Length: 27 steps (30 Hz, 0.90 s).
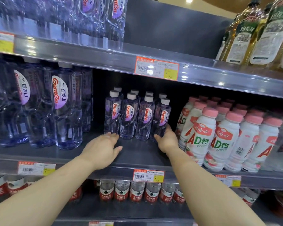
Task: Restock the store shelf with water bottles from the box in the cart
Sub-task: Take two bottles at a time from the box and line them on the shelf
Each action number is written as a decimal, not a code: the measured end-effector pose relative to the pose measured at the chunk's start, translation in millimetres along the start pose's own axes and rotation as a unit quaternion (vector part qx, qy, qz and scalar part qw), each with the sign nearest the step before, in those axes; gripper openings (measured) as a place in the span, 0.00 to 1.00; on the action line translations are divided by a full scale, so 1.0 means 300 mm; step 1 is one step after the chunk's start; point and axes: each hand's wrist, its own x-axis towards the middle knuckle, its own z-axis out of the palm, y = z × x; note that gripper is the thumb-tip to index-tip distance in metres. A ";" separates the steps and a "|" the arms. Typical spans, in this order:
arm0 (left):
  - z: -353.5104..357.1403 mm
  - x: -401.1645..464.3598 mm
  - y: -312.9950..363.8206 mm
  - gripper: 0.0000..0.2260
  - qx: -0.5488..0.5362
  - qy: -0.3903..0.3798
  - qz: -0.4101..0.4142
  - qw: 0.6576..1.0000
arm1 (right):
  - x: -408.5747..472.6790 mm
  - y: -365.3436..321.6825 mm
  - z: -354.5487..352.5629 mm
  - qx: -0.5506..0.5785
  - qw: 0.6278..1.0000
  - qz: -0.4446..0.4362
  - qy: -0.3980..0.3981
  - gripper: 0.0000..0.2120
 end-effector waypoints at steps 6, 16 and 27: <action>0.002 -0.001 0.003 0.27 0.008 -0.004 -0.003 1.000 | 0.004 -0.006 -0.005 -0.010 1.000 0.010 -0.011 0.28; -0.038 -0.020 0.052 0.27 0.013 -0.024 -0.049 0.998 | -0.134 -0.042 -0.070 -0.037 0.998 0.003 -0.042 0.34; 0.011 -0.210 0.541 0.33 0.096 -0.029 -0.081 0.992 | -0.547 0.134 -0.370 -0.063 0.983 -0.117 -0.128 0.30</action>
